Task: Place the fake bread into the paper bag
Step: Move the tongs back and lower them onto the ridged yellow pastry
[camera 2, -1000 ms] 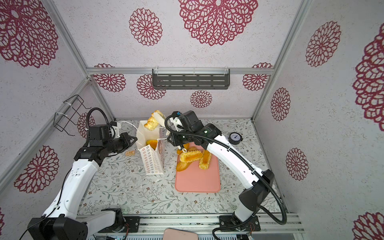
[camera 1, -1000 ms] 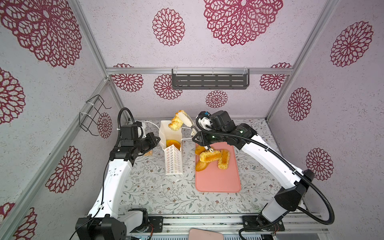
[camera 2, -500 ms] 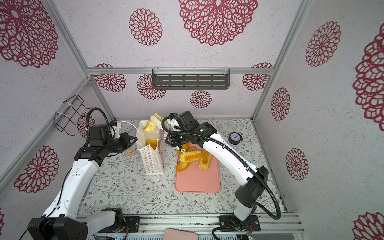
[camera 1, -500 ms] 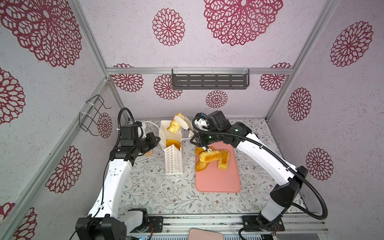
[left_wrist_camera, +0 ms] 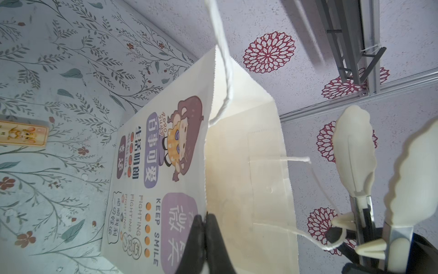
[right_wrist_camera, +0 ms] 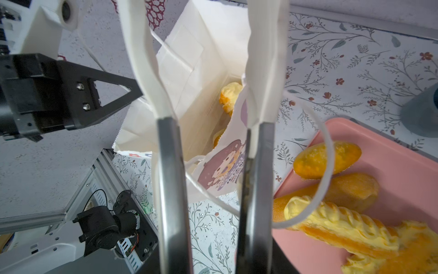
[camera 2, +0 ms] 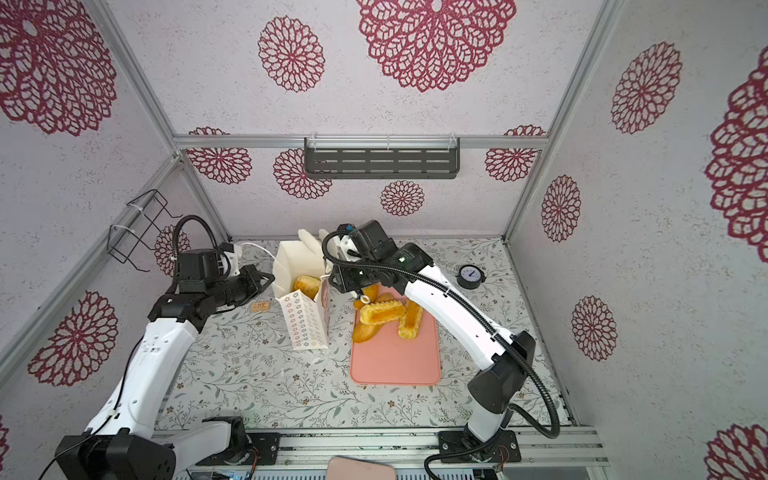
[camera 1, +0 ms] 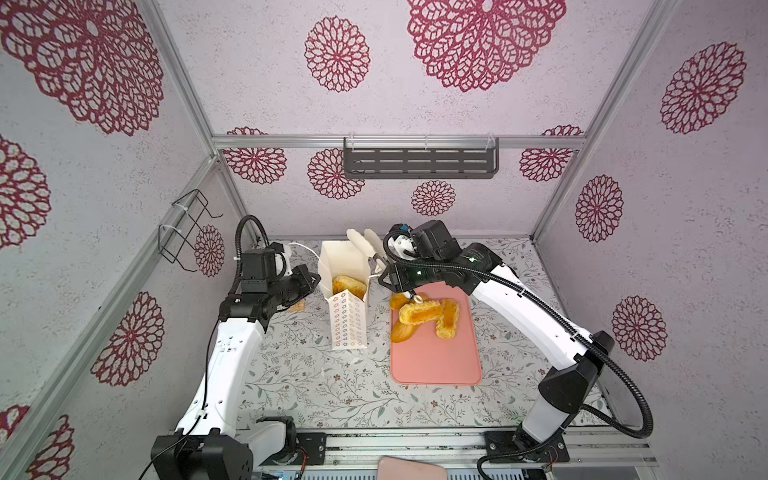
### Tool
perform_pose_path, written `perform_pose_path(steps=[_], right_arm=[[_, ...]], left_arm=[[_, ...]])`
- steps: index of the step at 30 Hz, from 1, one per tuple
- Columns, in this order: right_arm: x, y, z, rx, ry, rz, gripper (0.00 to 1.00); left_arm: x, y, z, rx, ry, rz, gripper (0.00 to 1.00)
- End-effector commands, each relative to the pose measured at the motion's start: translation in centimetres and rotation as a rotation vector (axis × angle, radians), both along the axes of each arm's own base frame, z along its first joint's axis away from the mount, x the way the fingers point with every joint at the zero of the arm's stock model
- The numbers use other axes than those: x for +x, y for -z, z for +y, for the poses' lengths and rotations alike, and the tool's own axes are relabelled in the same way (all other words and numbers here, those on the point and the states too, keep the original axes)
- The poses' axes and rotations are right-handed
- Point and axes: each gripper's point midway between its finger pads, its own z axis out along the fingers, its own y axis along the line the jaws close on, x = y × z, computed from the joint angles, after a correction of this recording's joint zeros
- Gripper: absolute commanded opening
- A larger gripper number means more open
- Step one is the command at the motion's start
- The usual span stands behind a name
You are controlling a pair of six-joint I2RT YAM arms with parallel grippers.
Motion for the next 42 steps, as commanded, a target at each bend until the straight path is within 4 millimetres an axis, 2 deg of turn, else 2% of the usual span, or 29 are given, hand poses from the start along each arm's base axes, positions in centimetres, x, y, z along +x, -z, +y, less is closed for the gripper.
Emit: perform_pose_path(steps=[1, 3, 5, 8, 10, 13, 15, 21, 27, 30, 32, 35, 39, 42], right_arm=[[-0.1, -5.0, -1.8, 0.051, 0.044, -0.129, 0.43], [-0.4, -5.3, -3.3, 0.041, 0.080, -0.140, 0.43], [-0.8, -5.4, -4.8, 0.039, 0.115, -0.145, 0.43], [-1.8, -4.3, -7.8, 0.030, 0.181, -0.120, 0.43], [-2.5, -3.1, -10.2, 0.030, 0.238, -0.086, 0.43], [-3.7, -0.1, -14.1, 0.018, 0.334, -0.005, 0.43], [-4.9, 2.7, -16.5, -0.020, 0.393, 0.058, 0.43], [-8.1, 9.7, -20.6, -0.101, 0.482, 0.206, 0.44], [-9.2, 14.6, -21.3, -0.137, 0.507, 0.330, 0.44], [-9.8, 16.1, -21.3, -0.160, 0.518, 0.416, 0.43], [-10.2, 16.3, -20.9, -0.150, 0.515, 0.459, 0.42], [-10.5, 15.2, -20.6, -0.103, 0.519, 0.467, 0.42], [-10.6, 14.2, -21.4, -0.118, 0.539, 0.434, 0.41], [-10.7, 14.9, -21.7, -0.092, 0.558, 0.405, 0.43]], left_arm=[[0.0, -0.6, -0.3, 0.000, 0.016, -0.019, 0.02], [-0.1, -0.6, -0.3, -0.002, 0.017, -0.020, 0.08], [-0.2, -0.7, -0.3, -0.002, 0.018, -0.023, 0.19], [-0.4, -0.9, -0.3, -0.001, 0.020, -0.028, 0.40], [-0.5, -1.1, -0.4, -0.002, 0.023, -0.033, 0.49], [-0.7, -1.3, -0.5, -0.002, 0.029, -0.040, 0.53], [-0.8, -1.5, -0.5, -0.002, 0.028, -0.040, 0.54], [-1.1, -1.3, -0.6, 0.000, 0.033, -0.035, 0.54], [-0.8, -1.2, -0.5, 0.025, 0.028, -0.042, 0.54], [-0.7, -1.6, -0.5, 0.003, 0.018, -0.024, 0.56], [-1.0, -1.9, -1.1, -0.032, 0.032, 0.001, 0.60], [-1.3, -1.7, -1.5, -0.062, 0.043, 0.045, 0.63], [-2.3, -1.3, -1.5, -0.034, 0.062, 0.081, 0.65], [-2.8, -0.2, -0.8, 0.041, 0.068, 0.071, 0.63]])
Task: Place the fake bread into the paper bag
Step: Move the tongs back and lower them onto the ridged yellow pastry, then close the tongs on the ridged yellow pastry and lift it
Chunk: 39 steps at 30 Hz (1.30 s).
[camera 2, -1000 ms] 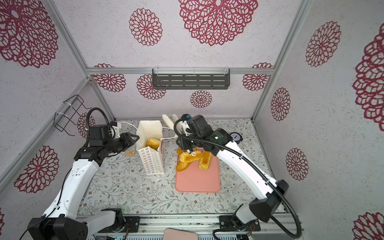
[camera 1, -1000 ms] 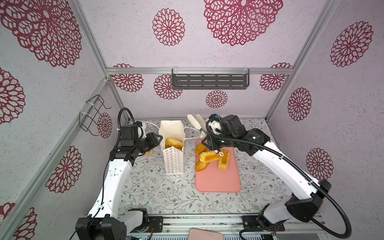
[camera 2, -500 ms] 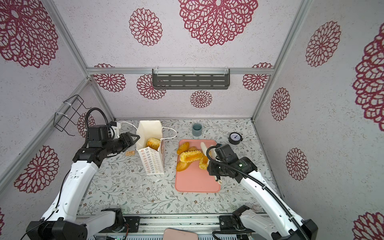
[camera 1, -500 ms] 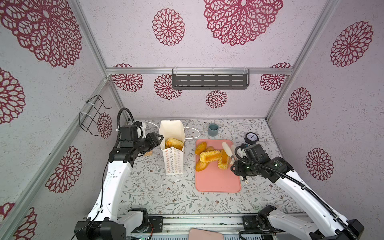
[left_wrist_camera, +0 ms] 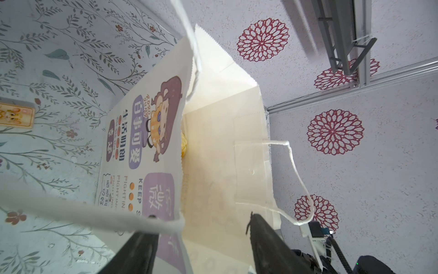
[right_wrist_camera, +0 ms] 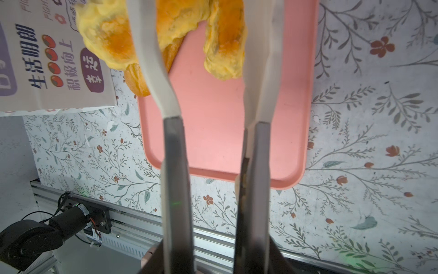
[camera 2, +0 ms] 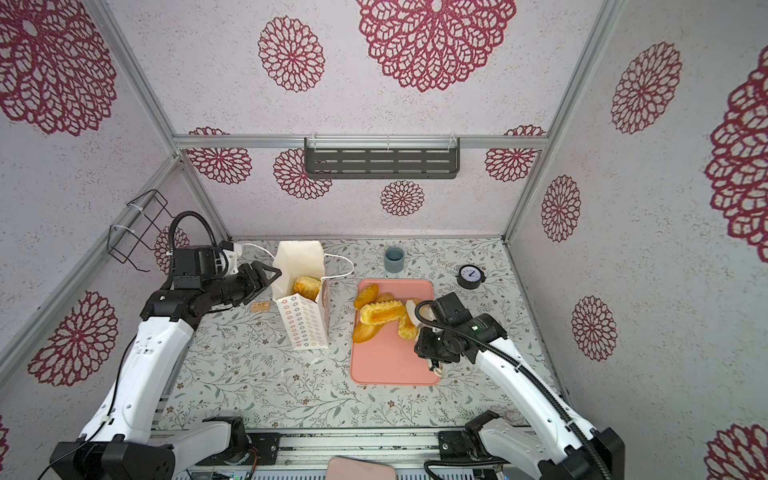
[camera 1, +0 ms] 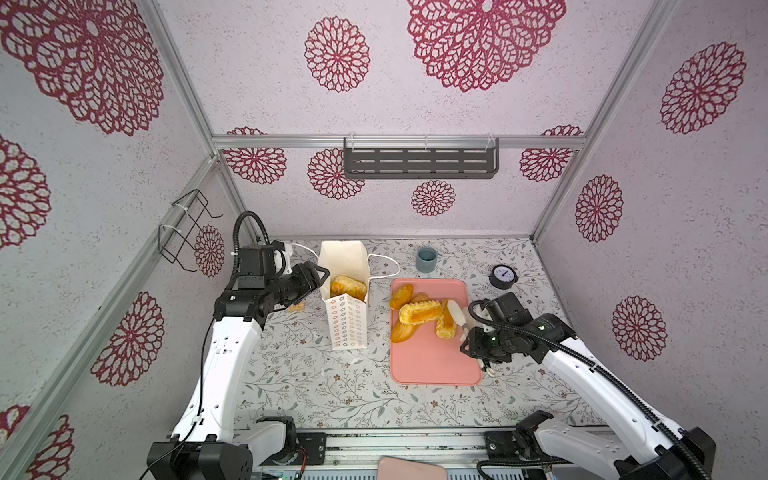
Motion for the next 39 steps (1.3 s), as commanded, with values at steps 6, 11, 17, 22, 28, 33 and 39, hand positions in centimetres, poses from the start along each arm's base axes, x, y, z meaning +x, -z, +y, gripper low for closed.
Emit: perform_pose_path(steps=[6, 11, 17, 22, 28, 33, 39], right_arm=[[-0.3, 1.5, 0.0, 0.058, 0.009, -0.072, 0.43], [-0.2, 2.7, 0.0, 0.072, 0.025, -0.074, 0.44], [-0.8, 4.7, 0.0, 0.090, 0.054, -0.029, 0.48], [-0.8, 5.4, 0.0, 0.090, 0.068, -0.010, 0.50], [-0.1, 6.1, 0.4, 0.088, 0.070, 0.010, 0.50], [0.5, 6.9, 1.0, 0.103, 0.067, 0.040, 0.51], [1.1, 7.3, 1.5, 0.113, 0.059, 0.067, 0.49]], left_arm=[[-2.0, 3.0, 0.5, 0.126, 0.058, 0.043, 0.62], [-2.8, 2.3, 0.3, 0.125, 0.072, 0.031, 0.63], [-3.0, 1.7, -0.1, 0.098, 0.086, 0.016, 0.67], [-2.6, 2.8, -0.6, 0.058, 0.089, 0.037, 0.66], [-2.3, 4.1, -0.9, 0.042, 0.080, 0.045, 0.64], [-2.0, 3.5, -1.0, 0.042, 0.083, 0.029, 0.62], [-1.8, 2.2, -1.2, 0.035, 0.082, 0.002, 0.62]])
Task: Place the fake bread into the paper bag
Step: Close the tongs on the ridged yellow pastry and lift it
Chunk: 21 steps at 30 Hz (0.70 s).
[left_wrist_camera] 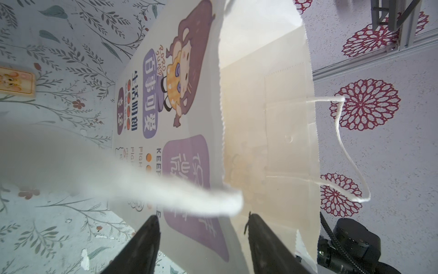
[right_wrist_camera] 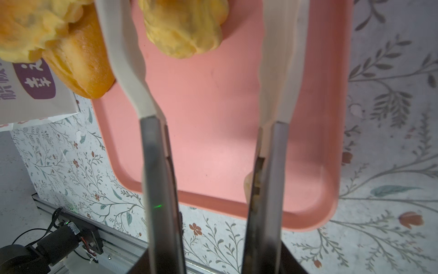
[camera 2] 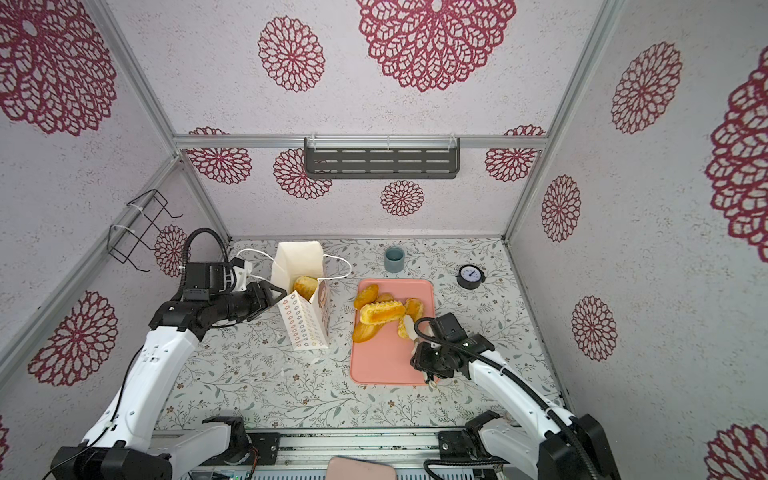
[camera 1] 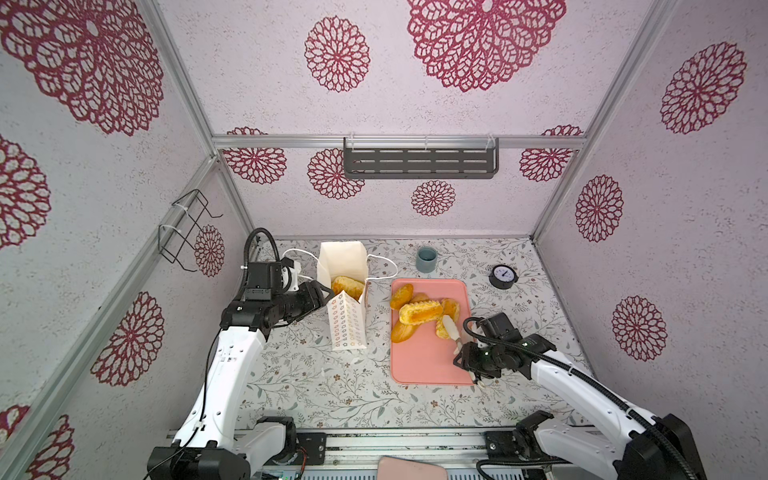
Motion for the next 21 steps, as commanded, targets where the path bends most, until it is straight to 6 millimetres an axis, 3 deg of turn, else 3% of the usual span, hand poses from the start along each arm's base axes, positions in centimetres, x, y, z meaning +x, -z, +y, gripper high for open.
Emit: perform_pose_path(steps=[1, 13, 21], right_arm=[[1.3, -1.4, 0.9, 0.052, 0.002, -0.038, 0.49], [2.1, -0.4, 1.5, 0.123, 0.009, -0.014, 0.44], [2.1, -0.2, 0.7, 0.117, 0.030, -0.011, 0.37]], left_arm=[[0.5, -1.9, -0.5, -0.007, 0.016, -0.058, 0.62], [0.1, -2.0, -0.2, 0.006, 0.001, -0.064, 0.61], [0.4, -2.0, -0.3, -0.001, -0.002, -0.062, 0.60]])
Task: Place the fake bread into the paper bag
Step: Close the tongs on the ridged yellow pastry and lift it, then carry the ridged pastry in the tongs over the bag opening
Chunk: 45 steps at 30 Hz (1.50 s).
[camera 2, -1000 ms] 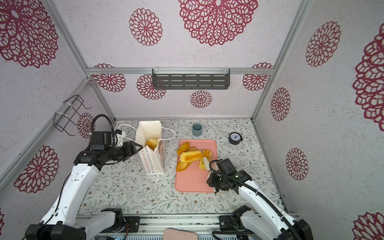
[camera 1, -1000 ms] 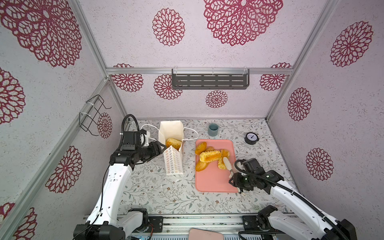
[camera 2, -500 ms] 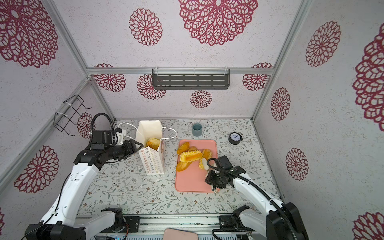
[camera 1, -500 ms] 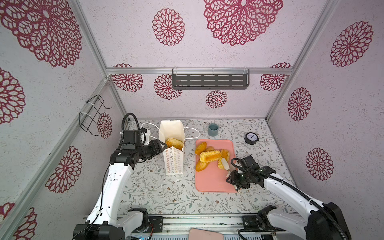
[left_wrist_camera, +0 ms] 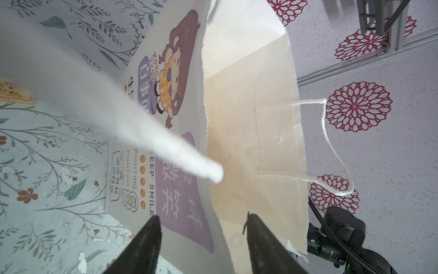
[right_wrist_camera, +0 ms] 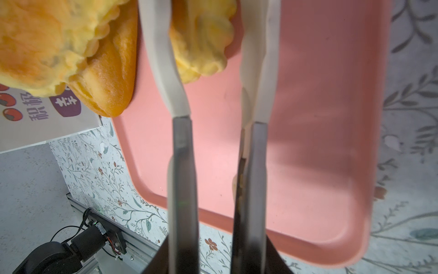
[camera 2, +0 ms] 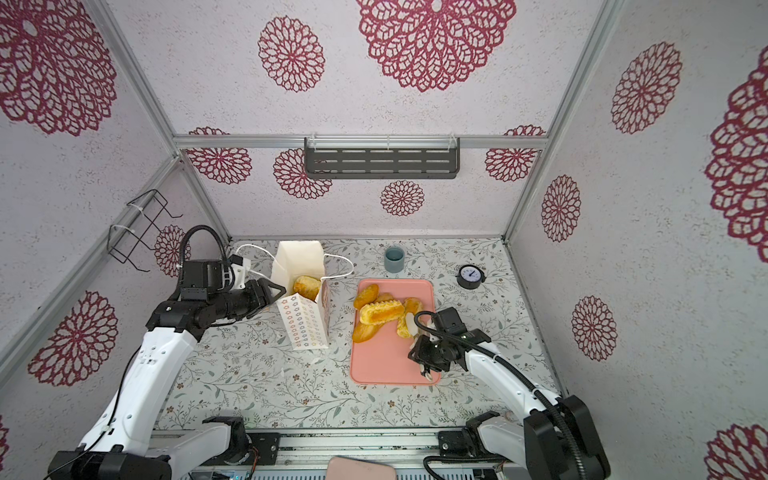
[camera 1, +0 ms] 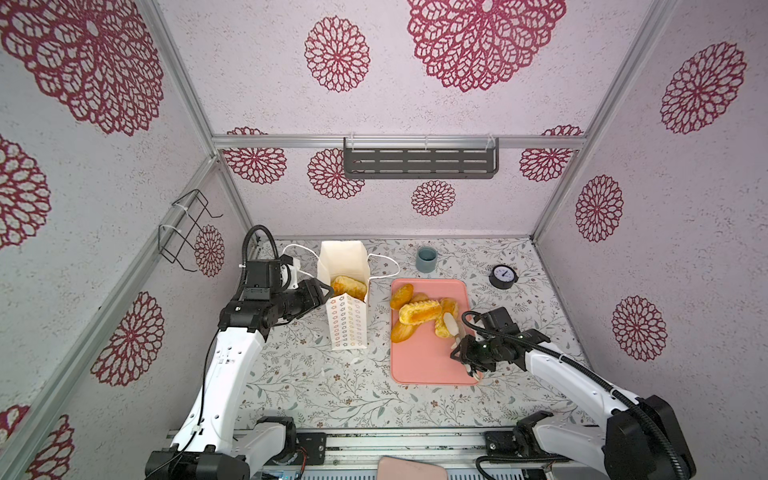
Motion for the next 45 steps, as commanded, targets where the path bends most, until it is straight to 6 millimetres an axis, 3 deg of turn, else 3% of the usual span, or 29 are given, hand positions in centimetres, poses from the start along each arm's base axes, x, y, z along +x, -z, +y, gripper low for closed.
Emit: perform_pose_path(steps=[1, 16, 20, 28, 32, 37, 45], right_arm=[[0.2, -0.7, -0.1, 0.025, 0.005, -0.028, 0.35], [-1.0, -3.0, -1.7, 0.026, 0.051, -0.075, 0.29], [-1.1, -4.5, -2.1, 0.013, 0.058, -0.105, 0.28], [-0.2, -9.6, -2.7, -0.010, 0.061, -0.211, 0.27], [0.8, -12.5, -2.1, 0.022, 0.047, -0.274, 0.27], [2.3, -16.8, -0.6, 0.104, 0.023, -0.362, 0.26], [4.0, -24.8, 2.8, 0.246, -0.040, -0.530, 0.26]], left_arm=[[0.3, -1.1, -0.1, 0.003, 0.000, -0.042, 0.60], [0.2, -0.8, 0.0, 0.012, 0.000, -0.036, 0.52], [0.2, -1.0, 0.0, 0.013, -0.001, -0.038, 0.48], [0.2, -1.5, 0.0, 0.009, -0.002, -0.045, 0.43], [0.2, -2.0, -0.1, 0.003, -0.003, -0.053, 0.50], [0.5, -2.5, 0.0, 0.002, -0.007, -0.063, 0.54], [0.8, -3.7, 0.0, -0.001, -0.018, -0.084, 0.53]])
